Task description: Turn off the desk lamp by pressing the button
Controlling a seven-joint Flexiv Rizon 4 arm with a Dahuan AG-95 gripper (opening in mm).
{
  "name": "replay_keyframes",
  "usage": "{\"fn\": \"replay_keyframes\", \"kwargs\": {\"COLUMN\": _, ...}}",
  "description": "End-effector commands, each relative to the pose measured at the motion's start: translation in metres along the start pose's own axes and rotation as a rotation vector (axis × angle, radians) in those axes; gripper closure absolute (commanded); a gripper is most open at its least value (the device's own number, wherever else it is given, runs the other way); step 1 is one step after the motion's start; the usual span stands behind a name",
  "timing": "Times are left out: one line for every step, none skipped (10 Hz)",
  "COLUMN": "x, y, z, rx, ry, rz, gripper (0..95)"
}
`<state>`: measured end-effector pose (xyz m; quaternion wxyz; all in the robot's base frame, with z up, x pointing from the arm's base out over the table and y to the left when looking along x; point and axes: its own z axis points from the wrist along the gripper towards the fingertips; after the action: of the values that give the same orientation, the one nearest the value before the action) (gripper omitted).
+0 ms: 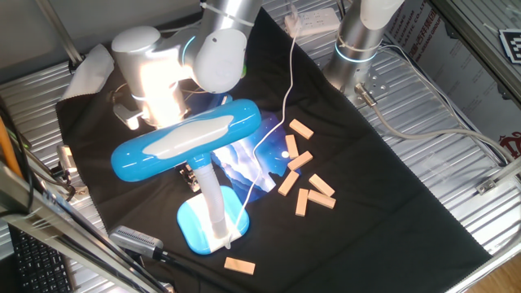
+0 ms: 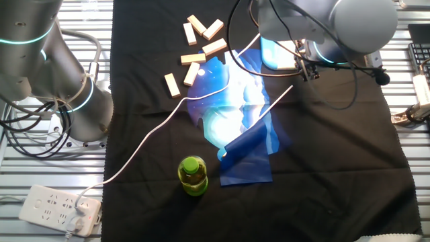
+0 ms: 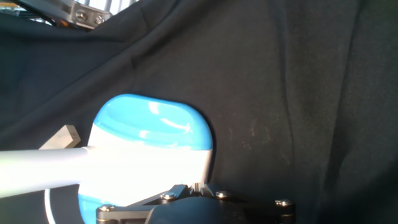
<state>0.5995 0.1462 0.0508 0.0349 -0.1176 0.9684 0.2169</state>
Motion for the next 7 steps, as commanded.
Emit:
{"fn": "replay_keyframes", "kwargs": {"x": -0.0032, "y": 0.0024, "z": -0.001, "rx": -0.017, "ry": 0.007, "rz": 0.003, "gripper": 95.0}}
{"fn": "replay_keyframes", "kwargs": {"x": -0.0034, "y": 0.0023, "z": -0.0001, "rx": -0.024, "ry": 0.005, "rz": 0.001, "gripper": 95.0}}
{"fn": "replay_keyframes", "kwargs": {"x": -0.003, "y": 0.0026, "z": 0.0011, "rx": -0.026, "ry": 0.004, "rz": -0.001, "gripper": 95.0}}
{"fn": "replay_keyframes", "kwargs": {"x": -0.0026, "y": 0.0037, "z": 0.0021, "rx": -0.026, "ry": 0.004, "rz": 0.001, "gripper": 95.0}}
{"fn": "replay_keyframes", "kwargs": {"x": -0.0019, "y": 0.0056, "z": 0.0036, "rx": -0.027, "ry": 0.003, "rz": 0.005, "gripper": 95.0}}
{"fn": "replay_keyframes", "kwargs": {"x": -0.0017, "y": 0.0066, "z": 0.0041, "rx": -0.026, "ry": 0.004, "rz": 0.004, "gripper": 95.0}}
{"fn": "replay_keyframes", "kwargs": {"x": -0.0018, "y": 0.0076, "z": 0.0045, "rx": -0.024, "ry": 0.007, "rz": 0.007, "gripper": 95.0}}
